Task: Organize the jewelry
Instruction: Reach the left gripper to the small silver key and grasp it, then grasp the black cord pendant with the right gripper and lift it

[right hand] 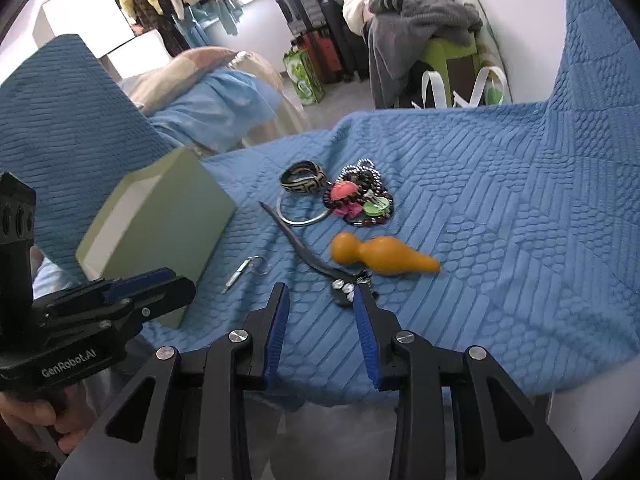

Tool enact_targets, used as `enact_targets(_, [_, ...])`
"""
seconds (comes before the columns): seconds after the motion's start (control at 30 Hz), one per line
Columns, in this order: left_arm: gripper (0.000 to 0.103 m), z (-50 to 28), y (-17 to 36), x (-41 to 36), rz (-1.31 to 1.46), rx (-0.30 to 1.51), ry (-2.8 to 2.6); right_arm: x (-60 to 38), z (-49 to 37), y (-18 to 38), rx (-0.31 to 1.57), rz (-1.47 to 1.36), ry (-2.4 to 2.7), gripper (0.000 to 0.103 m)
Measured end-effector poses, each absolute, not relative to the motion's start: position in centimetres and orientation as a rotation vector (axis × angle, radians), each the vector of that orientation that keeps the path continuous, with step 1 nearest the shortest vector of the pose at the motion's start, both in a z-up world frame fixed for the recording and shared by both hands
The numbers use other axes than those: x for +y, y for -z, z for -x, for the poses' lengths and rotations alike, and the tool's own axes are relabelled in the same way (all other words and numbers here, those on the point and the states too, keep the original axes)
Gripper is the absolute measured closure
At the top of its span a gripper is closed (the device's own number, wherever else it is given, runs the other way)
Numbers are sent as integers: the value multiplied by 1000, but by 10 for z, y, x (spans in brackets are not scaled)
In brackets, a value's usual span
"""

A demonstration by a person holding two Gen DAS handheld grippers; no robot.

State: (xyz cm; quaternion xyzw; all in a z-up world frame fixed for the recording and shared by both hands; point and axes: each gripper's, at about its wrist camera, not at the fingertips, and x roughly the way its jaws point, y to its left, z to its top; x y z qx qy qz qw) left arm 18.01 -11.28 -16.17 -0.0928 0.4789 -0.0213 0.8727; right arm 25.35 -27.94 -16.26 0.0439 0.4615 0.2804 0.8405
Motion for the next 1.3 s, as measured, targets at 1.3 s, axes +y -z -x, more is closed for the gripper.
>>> enact_targets(1.3, [99,-215,215,-111,160,1069,-73,-267,-292,201,1144,-5,-606,84])
